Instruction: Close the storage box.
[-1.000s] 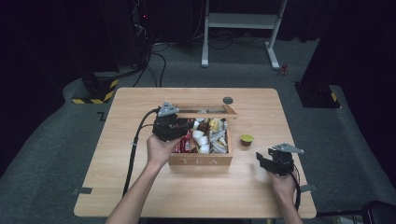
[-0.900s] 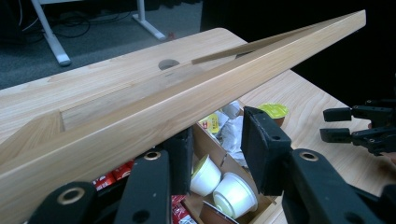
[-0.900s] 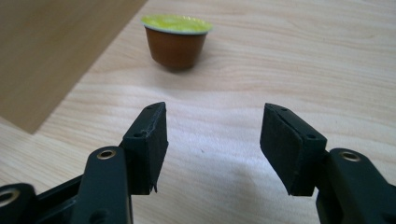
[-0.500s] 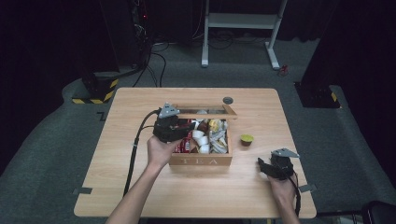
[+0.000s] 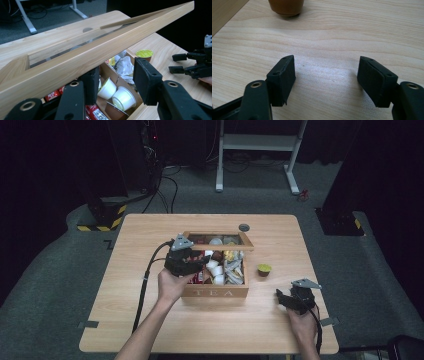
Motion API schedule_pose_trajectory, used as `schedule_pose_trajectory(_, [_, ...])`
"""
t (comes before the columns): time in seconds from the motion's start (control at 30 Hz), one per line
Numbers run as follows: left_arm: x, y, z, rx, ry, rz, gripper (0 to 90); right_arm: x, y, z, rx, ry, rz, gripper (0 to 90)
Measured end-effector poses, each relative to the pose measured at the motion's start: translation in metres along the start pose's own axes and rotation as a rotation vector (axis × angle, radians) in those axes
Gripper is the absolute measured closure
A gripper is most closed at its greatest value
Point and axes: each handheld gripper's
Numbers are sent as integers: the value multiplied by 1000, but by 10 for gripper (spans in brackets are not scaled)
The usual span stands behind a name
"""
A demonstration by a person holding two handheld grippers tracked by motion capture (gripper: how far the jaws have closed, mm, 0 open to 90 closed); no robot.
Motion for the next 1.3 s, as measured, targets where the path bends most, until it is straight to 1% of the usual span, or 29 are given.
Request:
schedule_pose_trajectory(0.13, [0,1,-2,7,-6,-5,562,0,0,0,-1,0,0,307])
schedule_pose_trajectory(0.2, [0,2,-4,-1,-12,-4,563,0,0,0,-1,0,0,307])
schedule_pose_trajectory(0.37, [0,3,-7,-6,-19,-3,556,0,0,0,-1,-2,0,307])
schedule_pose_trajectory(0.4, [0,4,-8,-1,-17,-4,555,0,0,0,1,-1,0,307])
schedule_pose_trajectory(0.47, [0,4,-10,-6,-20,-5,556,0,0,0,-1,-2,0,307])
schedule_pose_trajectory(0.6, [0,5,-14,-2,-24,-8,557,0,0,0,1,-1,0,307])
schedule_pose_trajectory(0.63, [0,5,-14,-13,-31,-5,556,0,0,0,3,-2,0,307])
schedule_pose_trajectory(0.77, [-1,7,-17,-7,-33,-7,552,0,0,0,3,-2,0,307])
schedule_pose_trajectory(0.9, [-1,7,-22,-15,-39,-8,555,0,0,0,1,-2,1,307])
schedule_pose_trajectory(0.97, [-1,8,-24,-10,-39,-8,555,0,0,0,2,-2,0,307])
schedule_pose_trajectory(1.07, [-1,9,-25,-12,-44,-9,555,0,0,0,2,-2,0,307])
schedule_pose_trajectory(1.13, [-2,9,-26,-22,-48,-3,555,0,0,0,2,-2,0,307])
schedule_pose_trajectory(1.23, [-2,10,-29,-14,-48,-5,555,0,0,0,2,-2,1,307])
schedule_pose_trajectory(1.3, [-2,10,-31,-19,-51,-5,556,0,0,0,2,-2,0,307])
Point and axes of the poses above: each handheld gripper's, and its own axes: x roughly backward along the jaws, z roughly out of its top, y roughly to its right, and after that the axes turned 5 degrees about z, right-handed
